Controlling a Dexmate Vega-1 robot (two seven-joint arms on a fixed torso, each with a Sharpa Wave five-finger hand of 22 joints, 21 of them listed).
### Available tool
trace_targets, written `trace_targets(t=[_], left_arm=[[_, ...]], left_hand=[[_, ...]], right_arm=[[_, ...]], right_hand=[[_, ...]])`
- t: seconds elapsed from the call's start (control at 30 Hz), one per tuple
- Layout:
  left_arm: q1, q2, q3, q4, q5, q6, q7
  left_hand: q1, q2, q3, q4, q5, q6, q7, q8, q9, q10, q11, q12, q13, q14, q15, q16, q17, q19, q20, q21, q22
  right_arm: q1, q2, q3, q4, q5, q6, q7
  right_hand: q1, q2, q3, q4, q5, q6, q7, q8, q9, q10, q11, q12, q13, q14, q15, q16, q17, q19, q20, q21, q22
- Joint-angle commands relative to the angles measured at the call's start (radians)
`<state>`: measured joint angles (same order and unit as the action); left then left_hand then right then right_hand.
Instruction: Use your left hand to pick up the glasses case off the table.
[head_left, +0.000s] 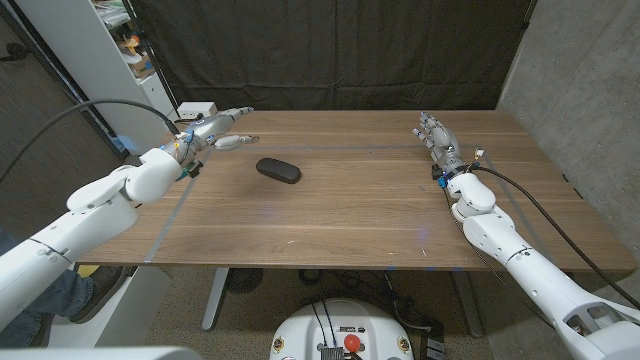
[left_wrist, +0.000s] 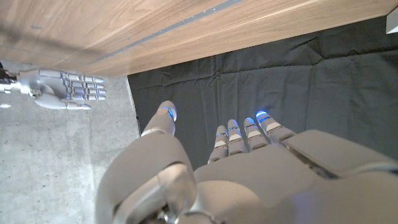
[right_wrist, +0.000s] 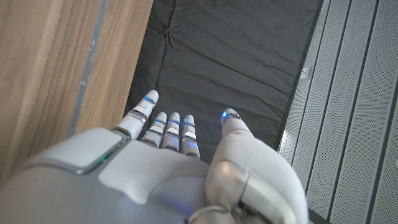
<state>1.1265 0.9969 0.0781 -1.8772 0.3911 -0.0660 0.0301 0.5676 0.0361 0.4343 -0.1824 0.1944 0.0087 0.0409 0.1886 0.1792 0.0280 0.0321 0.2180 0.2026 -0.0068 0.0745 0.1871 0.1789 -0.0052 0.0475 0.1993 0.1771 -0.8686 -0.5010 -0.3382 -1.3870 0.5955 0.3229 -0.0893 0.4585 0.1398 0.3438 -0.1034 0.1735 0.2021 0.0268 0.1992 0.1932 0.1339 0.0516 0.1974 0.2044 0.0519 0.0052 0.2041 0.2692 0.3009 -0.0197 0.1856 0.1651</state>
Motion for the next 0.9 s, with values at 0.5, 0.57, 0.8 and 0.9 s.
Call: trace_targets(t=[0.5, 0.57, 0.8, 0.9], left_arm=[[0.003, 0.030, -0.022, -0.022, 0.095, 0.009, -0.082], [-0.006, 0.034, -0.016, -0.022, 0.100, 0.011, -0.092], [-0.035, 0.046, 0.007, -0.020, 0.117, 0.010, -0.123], [-0.044, 0.053, 0.015, -0.024, 0.124, 0.011, -0.135]], left_hand=[[0.046, -0.013, 0.011, -0.006, 0.008, -0.010, -0.002, 0.005, 0.005, -0.005, -0.006, 0.002, 0.004, 0.007, -0.002, 0.004, 0.004, 0.010, 0.002, 0.000, -0.001], [0.050, -0.015, 0.011, -0.006, 0.009, -0.010, -0.003, 0.005, 0.005, -0.004, -0.008, 0.003, 0.004, 0.007, -0.002, 0.004, 0.004, 0.010, 0.002, 0.000, -0.001], [0.068, -0.024, 0.013, -0.006, 0.011, -0.011, -0.008, 0.007, 0.005, -0.005, -0.009, 0.003, 0.005, 0.008, -0.003, 0.004, 0.004, 0.012, 0.001, 0.000, -0.001], [0.073, -0.027, 0.013, -0.006, 0.012, -0.012, -0.009, 0.007, 0.005, -0.005, -0.008, 0.003, 0.005, 0.008, -0.003, 0.004, 0.004, 0.012, 0.001, 0.000, -0.001]], right_arm=[[0.020, 0.019, -0.007, 0.016, -0.001, 0.006, -0.002], [0.022, 0.018, -0.008, 0.020, -0.003, 0.007, 0.001], [0.021, 0.020, -0.005, 0.023, 0.001, 0.012, 0.002], [0.021, 0.020, -0.005, 0.022, 0.004, 0.012, 0.005]], right_hand=[[-0.001, 0.014, -0.006, -0.001, 0.007, 0.009, 0.002, 0.004, 0.001, 0.008, 0.003, 0.004, 0.002, 0.008, 0.002, 0.010, -0.001, 0.005, 0.009, 0.007, 0.005], [-0.001, 0.014, -0.006, -0.001, 0.007, 0.010, 0.002, 0.004, 0.001, 0.009, 0.004, 0.005, 0.002, 0.008, 0.002, 0.010, -0.001, 0.005, 0.009, 0.007, 0.005], [-0.001, 0.013, -0.007, -0.001, 0.007, 0.010, 0.002, 0.003, 0.001, 0.010, 0.003, 0.005, 0.001, 0.008, 0.003, 0.010, -0.002, 0.005, 0.010, 0.007, 0.005], [-0.002, 0.014, -0.007, 0.000, 0.007, 0.010, 0.001, 0.003, 0.001, 0.008, 0.003, 0.005, 0.001, 0.008, 0.003, 0.010, -0.003, 0.005, 0.010, 0.007, 0.005]])
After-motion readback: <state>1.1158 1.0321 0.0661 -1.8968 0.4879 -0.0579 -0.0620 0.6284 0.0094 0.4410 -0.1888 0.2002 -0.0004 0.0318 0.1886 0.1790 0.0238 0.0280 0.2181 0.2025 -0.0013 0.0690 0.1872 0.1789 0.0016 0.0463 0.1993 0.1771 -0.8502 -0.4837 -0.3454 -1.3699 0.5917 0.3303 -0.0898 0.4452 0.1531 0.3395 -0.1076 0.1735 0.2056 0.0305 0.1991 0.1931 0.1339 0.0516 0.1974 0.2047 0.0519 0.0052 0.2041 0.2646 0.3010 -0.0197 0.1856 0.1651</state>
